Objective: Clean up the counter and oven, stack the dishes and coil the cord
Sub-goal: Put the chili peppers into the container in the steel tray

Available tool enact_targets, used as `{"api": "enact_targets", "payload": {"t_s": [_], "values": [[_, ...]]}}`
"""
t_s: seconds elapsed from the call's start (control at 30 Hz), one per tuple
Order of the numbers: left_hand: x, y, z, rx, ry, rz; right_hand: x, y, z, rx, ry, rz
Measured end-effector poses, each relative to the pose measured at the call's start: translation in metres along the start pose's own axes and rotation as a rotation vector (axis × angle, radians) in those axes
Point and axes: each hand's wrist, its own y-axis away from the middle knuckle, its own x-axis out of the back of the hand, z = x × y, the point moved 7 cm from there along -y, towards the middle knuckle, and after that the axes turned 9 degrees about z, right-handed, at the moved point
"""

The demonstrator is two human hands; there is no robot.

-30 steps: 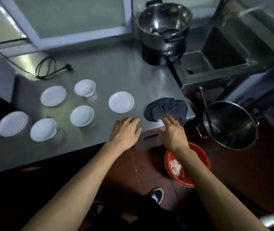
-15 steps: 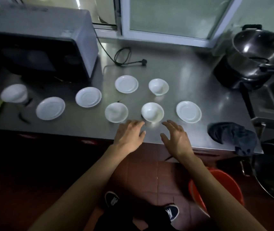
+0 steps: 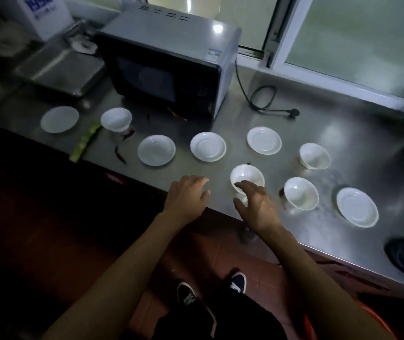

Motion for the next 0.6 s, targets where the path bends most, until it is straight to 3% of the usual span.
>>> {"api": "enact_targets", "payload": {"t_s": [0.23, 0.6], "values": [[0.029, 0.0, -0.087, 0.24, 0.061, 0.058, -0.054, -0.051, -0.058, 0.099, -0.046, -0.123], [0.059, -0.076, -0.183, 0.418, 0.045, 0.11, -0.115, -0.175, -0.111, 0.183, -0.161, -0.209]]}}
